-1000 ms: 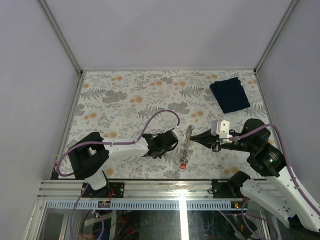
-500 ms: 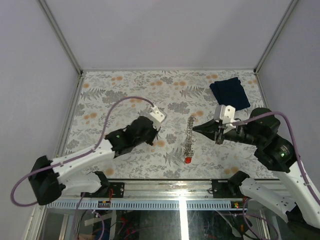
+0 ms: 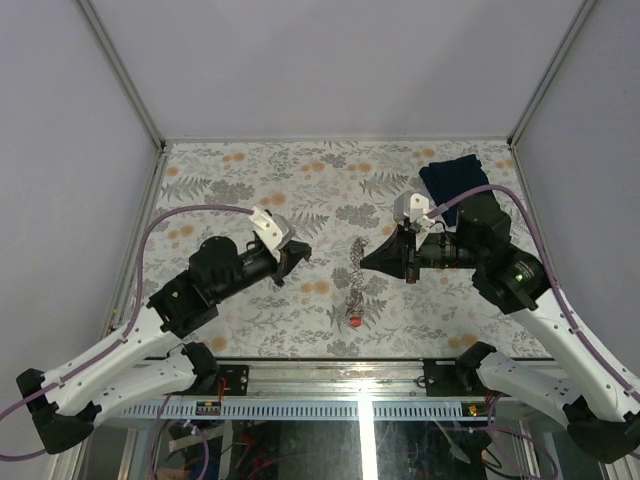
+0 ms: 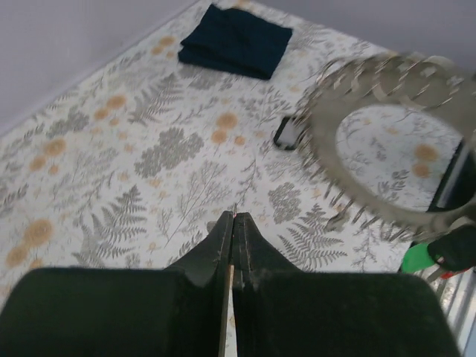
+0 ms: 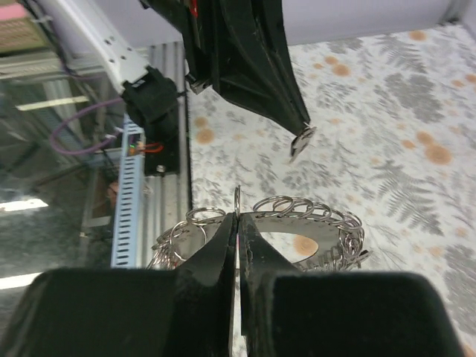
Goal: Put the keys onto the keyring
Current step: Pick up the key from the center of the board, then insert the key onto the keyring.
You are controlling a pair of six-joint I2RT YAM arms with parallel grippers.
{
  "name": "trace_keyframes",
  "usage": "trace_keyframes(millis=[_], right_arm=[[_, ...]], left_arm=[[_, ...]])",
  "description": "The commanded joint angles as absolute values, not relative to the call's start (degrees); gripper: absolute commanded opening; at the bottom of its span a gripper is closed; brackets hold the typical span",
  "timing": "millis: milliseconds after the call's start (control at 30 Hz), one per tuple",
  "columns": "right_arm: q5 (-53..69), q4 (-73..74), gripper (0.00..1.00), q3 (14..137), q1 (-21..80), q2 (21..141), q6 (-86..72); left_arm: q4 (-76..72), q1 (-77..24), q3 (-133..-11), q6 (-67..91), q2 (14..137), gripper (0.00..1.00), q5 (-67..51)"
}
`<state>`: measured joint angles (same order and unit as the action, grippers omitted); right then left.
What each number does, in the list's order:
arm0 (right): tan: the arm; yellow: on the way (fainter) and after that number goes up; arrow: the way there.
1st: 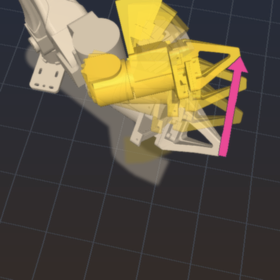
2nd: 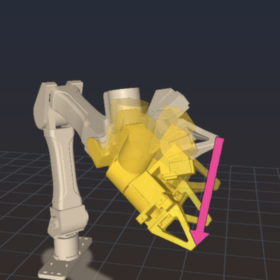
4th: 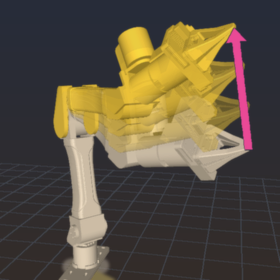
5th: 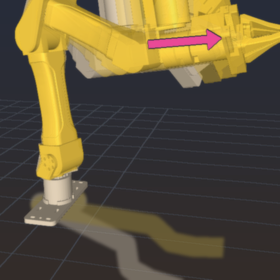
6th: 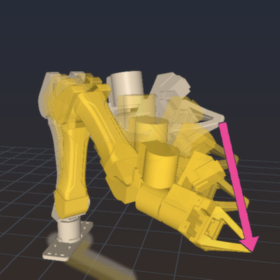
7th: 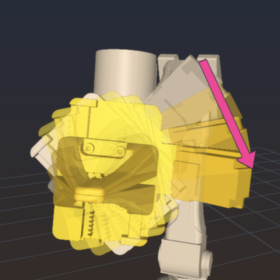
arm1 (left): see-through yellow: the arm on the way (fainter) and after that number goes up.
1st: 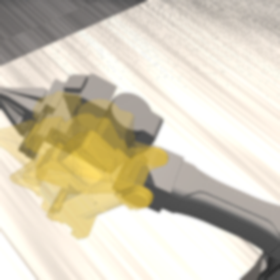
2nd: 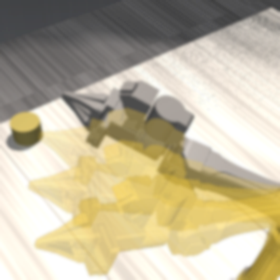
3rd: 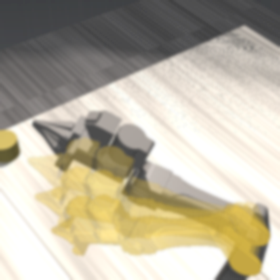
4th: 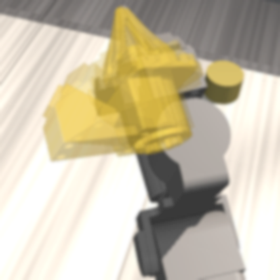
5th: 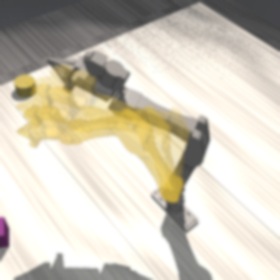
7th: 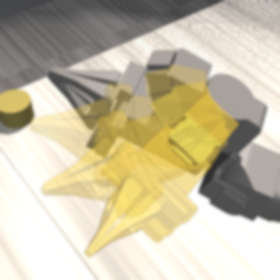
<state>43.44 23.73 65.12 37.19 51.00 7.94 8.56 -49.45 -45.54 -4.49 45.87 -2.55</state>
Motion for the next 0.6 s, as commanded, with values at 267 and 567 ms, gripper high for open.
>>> trace_keyframes(millis=[267,567], right_arm=[[61.40,-11.26,0.00,56.59,37.57,51.69,-11.51],[64.95,-15.78,0.00,56.72,37.62,52.21,-15.82]], left_arm=[[4.75,-49.31,-54.21,-14.35,43.05,0.00,-24.42],[5.69,-49.31,-60.41,-17.63,44.92,0.00,-35.82]])
